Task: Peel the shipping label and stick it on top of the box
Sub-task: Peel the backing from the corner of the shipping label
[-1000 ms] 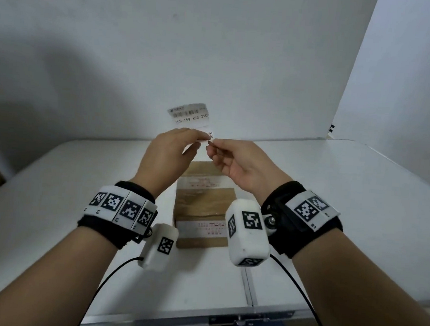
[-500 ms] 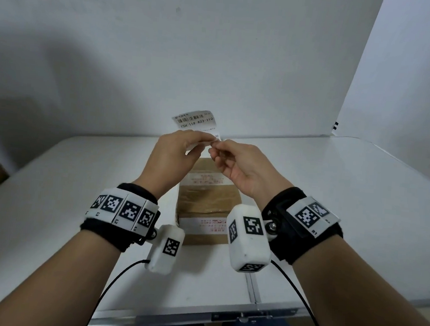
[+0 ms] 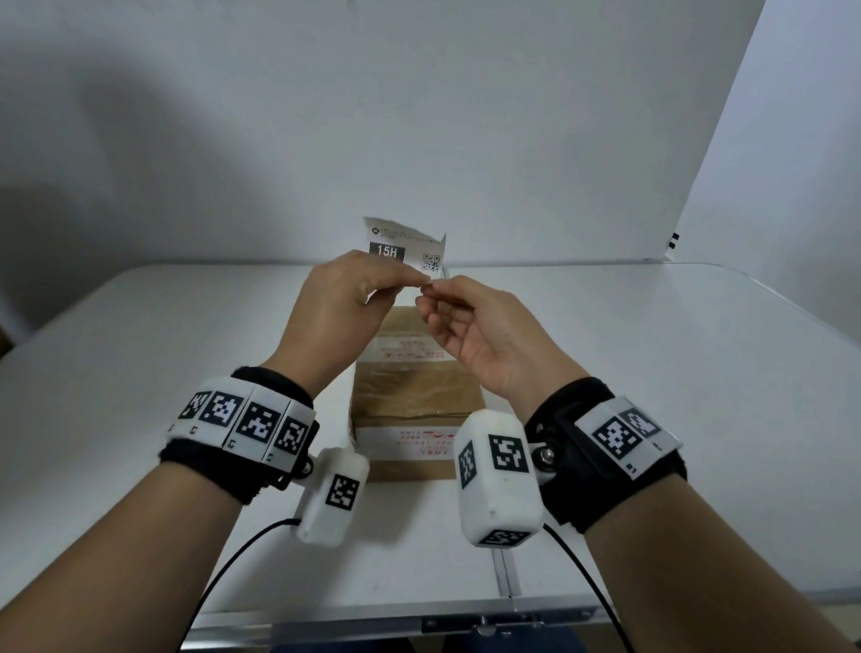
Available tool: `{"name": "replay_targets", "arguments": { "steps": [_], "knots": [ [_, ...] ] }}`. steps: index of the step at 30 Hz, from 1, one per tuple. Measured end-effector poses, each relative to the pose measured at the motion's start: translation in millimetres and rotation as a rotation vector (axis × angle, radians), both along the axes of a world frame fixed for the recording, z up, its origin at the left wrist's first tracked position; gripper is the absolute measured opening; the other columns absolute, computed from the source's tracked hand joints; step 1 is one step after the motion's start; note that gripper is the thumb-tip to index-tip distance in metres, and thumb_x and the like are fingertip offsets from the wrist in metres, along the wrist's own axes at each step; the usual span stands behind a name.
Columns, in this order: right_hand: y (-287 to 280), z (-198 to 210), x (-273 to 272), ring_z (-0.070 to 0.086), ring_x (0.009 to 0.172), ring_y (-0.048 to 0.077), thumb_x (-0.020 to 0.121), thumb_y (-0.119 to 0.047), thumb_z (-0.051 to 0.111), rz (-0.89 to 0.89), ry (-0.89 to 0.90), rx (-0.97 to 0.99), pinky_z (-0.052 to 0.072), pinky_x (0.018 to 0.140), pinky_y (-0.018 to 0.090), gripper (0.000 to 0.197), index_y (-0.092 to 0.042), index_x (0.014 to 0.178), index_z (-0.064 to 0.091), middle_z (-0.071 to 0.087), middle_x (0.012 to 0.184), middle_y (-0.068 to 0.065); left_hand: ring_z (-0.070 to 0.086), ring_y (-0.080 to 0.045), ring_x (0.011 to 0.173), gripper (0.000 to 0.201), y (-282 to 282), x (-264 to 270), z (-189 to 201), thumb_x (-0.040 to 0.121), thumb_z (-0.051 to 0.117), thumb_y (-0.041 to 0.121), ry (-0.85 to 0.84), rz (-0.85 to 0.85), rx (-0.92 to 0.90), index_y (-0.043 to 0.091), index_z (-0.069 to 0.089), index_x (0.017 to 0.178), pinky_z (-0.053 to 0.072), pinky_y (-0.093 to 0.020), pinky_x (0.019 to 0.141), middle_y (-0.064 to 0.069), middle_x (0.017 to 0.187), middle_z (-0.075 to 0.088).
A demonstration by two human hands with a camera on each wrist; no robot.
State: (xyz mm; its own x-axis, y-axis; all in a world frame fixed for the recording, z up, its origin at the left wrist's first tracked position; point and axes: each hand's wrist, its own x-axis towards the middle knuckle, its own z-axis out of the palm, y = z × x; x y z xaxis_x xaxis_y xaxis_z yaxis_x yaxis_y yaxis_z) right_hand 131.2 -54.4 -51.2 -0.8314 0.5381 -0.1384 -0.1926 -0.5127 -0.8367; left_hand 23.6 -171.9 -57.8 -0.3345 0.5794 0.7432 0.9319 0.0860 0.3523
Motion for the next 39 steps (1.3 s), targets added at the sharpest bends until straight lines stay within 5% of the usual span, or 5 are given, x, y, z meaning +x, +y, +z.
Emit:
{"name": "replay_targets", "arguments": {
  "steps": [21,28,32,36,39],
  "knots": [
    [0,-5,3,0.065,0.058,0.012,0.086,0.002,0.063,0.009,-0.006,0.004,0.056,0.055,0.016,0.004,0.004,0.088,0.065,0.066,0.071,0.011,0.069,-0.02,0.097,0.027,1,-7,-10,0.086,0.063,-0.002,0.085,0.006,0.004,0.016,0.077,0.1,0.054,-0.038,0.084,0.001,0.1,0.076],
    [1,-9,2,0.064,0.061,0.01,0.088,-0.002,0.063,-0.005,-0.015,0.135,0.055,0.057,0.016,0.01,0.004,0.094,0.067,0.067,0.07,0.007,0.061,-0.002,0.101,0.019,-4,3,6,0.088,0.063,0.037,-0.254,-0.025,-0.165,0.03,0.074,0.102,0.045,-0.021,0.087,0.015,0.102,0.072],
    [0,-9,0,0.063,0.06,0.011,0.089,-0.005,0.064,-0.017,-0.062,0.283,0.056,0.061,0.017,0.011,0.004,0.093,0.069,0.067,0.068,0.007,0.062,0.0,0.084,0.014,-1,3,14,0.086,0.067,0.036,-0.21,0.062,-0.237,0.027,0.074,0.094,0.043,-0.008,0.075,0.014,0.088,0.071],
    [-3,-9,-5,0.064,0.062,0.012,0.089,-0.008,0.064,-0.08,-0.136,0.471,0.056,0.066,0.022,0.011,-0.002,0.088,0.072,0.069,0.07,0.007,0.067,-0.01,0.085,0.013,2,1,16,0.084,0.065,0.038,-0.074,0.165,-0.277,0.027,0.072,0.085,0.048,-0.04,0.089,0.015,0.077,0.068],
    [-5,-8,-7,0.066,0.067,0.015,0.09,-0.01,0.064,-0.124,-0.195,0.645,0.055,0.068,0.023,0.011,-0.004,0.087,0.073,0.071,0.072,0.007,0.068,-0.016,0.087,0.011,3,3,20,0.084,0.064,0.035,-0.009,0.202,-0.33,0.027,0.072,0.084,0.045,-0.048,0.092,0.013,0.079,0.069]
  ]
}}
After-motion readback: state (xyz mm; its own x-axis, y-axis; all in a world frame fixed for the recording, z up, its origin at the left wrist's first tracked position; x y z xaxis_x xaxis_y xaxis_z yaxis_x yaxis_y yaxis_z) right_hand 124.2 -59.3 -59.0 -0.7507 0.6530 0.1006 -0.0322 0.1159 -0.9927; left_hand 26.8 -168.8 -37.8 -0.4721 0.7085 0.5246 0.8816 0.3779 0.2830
